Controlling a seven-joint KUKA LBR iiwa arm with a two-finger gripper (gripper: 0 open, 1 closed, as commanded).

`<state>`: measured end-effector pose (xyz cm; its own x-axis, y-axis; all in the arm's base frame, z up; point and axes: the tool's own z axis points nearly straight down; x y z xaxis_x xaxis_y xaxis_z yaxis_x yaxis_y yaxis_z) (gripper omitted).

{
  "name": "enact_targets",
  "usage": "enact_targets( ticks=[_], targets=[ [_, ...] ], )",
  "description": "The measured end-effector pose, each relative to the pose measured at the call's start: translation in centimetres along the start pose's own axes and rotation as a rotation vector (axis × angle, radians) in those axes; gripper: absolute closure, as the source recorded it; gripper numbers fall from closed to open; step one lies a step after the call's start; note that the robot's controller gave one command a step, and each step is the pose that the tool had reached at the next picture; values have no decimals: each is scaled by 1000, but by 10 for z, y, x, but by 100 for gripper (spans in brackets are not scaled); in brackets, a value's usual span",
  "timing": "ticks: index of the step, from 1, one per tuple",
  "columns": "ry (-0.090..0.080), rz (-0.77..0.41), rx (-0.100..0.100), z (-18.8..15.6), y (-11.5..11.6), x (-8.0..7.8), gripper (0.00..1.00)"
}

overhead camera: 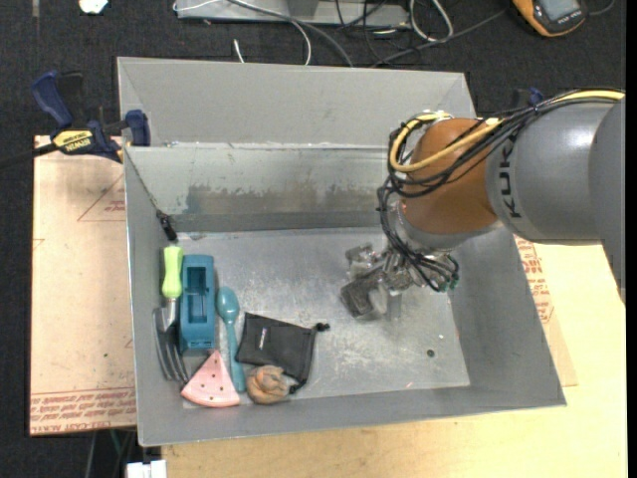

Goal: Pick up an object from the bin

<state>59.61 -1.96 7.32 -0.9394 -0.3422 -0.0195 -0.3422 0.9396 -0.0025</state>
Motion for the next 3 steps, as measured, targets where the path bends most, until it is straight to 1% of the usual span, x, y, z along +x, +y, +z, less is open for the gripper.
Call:
enact_targets(
  ticks=[1,2,3],
  targets=[
    [0,0,0,0,0,0,100],
    [8,-1,-4,-13,1,2,100],
    [3,0,-2,-55,1,0,100]
  ],
)
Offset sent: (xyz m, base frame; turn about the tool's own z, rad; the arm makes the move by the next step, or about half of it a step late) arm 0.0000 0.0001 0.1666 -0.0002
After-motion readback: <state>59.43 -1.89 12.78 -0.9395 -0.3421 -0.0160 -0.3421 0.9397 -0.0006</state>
